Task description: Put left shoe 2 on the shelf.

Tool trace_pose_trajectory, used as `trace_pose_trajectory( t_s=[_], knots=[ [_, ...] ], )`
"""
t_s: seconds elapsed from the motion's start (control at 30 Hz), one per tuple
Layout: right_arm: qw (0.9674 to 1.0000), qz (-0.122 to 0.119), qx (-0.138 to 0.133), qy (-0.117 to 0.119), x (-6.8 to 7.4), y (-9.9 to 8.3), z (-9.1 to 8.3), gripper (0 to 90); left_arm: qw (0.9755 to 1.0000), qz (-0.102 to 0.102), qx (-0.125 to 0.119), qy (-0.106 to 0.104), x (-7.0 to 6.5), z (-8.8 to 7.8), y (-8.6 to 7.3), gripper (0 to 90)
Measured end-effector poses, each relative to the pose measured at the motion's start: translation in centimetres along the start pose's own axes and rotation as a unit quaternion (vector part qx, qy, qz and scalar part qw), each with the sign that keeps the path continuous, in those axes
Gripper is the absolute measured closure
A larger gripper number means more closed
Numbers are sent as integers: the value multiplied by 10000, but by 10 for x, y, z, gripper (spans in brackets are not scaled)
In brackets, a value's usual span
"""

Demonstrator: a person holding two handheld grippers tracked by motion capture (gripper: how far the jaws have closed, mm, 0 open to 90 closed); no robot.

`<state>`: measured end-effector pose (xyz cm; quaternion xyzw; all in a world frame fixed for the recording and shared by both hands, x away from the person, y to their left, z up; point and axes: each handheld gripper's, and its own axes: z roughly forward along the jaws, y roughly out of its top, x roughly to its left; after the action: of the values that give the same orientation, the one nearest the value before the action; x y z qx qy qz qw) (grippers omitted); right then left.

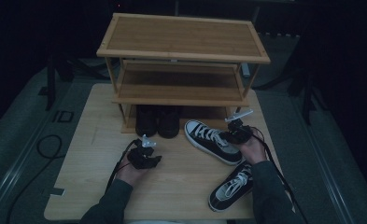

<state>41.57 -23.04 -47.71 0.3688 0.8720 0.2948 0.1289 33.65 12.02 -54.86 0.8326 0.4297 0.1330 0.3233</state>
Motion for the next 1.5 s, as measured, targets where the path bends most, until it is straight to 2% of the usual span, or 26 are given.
trace_pose_trajectory(
  t_s=[0.5, 0.53, 0.83, 1.03, 1.5],
  knots=[
    [9998, -108, -100, 97, -8, 1, -14, 883, 10000, -4, -3, -1, 0, 0, 0, 546],
    [9996, -126, -152, 187, -9, 2, -18, 884, 10000, -5, -2, 0, 0, 0, 0, 546],
    [9989, -221, -265, 314, -13, 5, -26, 884, 10000, -11, -10, 3, 0, 0, 0, 546],
    [9978, -414, -300, 427, -12, 7, -31, 884, 10000, -17, -14, -2, 0, 0, 0, 546],
    [9962, -463, -386, 630, -16, 14, -47, 884, 10000, -18, -27, 8, 0, 0, 0, 546]
  ],
)
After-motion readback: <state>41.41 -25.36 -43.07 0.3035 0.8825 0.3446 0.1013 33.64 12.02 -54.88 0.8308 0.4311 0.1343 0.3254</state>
